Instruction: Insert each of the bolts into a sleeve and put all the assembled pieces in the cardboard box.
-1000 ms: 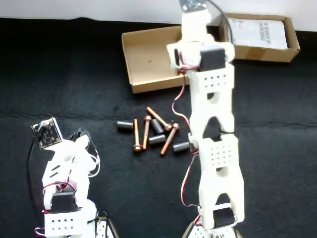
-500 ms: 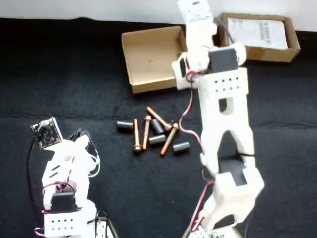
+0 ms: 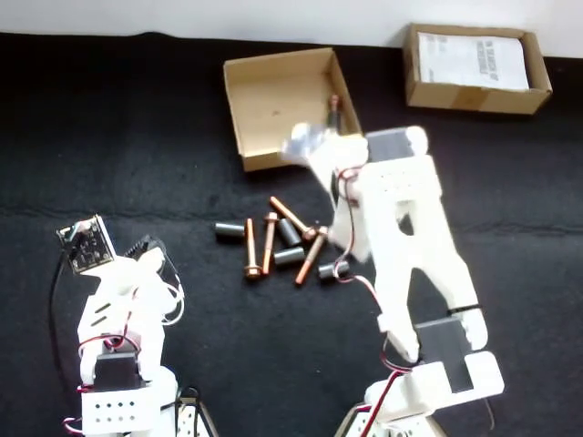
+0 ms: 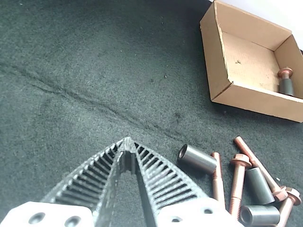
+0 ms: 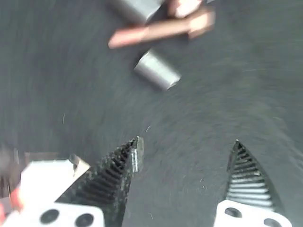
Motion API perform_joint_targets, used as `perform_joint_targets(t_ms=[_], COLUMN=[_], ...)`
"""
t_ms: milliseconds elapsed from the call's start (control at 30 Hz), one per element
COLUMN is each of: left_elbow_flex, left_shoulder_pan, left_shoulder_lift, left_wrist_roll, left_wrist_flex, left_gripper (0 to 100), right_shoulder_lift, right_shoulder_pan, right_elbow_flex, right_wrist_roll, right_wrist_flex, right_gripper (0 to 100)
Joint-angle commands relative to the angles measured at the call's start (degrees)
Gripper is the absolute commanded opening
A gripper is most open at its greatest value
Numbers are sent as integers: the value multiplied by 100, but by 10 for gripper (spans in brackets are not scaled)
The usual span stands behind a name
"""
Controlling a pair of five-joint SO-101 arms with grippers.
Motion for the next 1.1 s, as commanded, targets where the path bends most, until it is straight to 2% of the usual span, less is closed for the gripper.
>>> perform_joint_targets(t_ms=[0, 167, 367, 533, 733, 933, 1067], left_elbow_flex=[92, 92, 92, 92, 92, 92, 92], left_shoulder_pan=[-22, -22, -22, -31, -31, -31, -40], left_shoulder_lift=[-13, -13, -13, -22, -22, -22, -22], left_wrist_roll=[-26, -26, -35, -35, -492, -510, -510], left_wrist_flex=[-70, -70, -70, -70, -62, -62, -53], left_gripper=[17, 17, 17, 17, 17, 17, 17], right_shoulder_lift=[-110, -75, -75, -48, -40, -40, -22], right_shoulder_pan=[-40, -101, -804, -1297, -1305, -1305, -1305], right_elbow_flex=[593, 927, 1341, 1490, 1490, 1455, 1481], right_wrist_roll=[527, 554, 1116, 1134, 1143, 1152, 1477], right_wrist_flex=[-418, -541, -514, -637, -1235, -1578, -1771], right_gripper=[274, 274, 274, 274, 274, 274, 274])
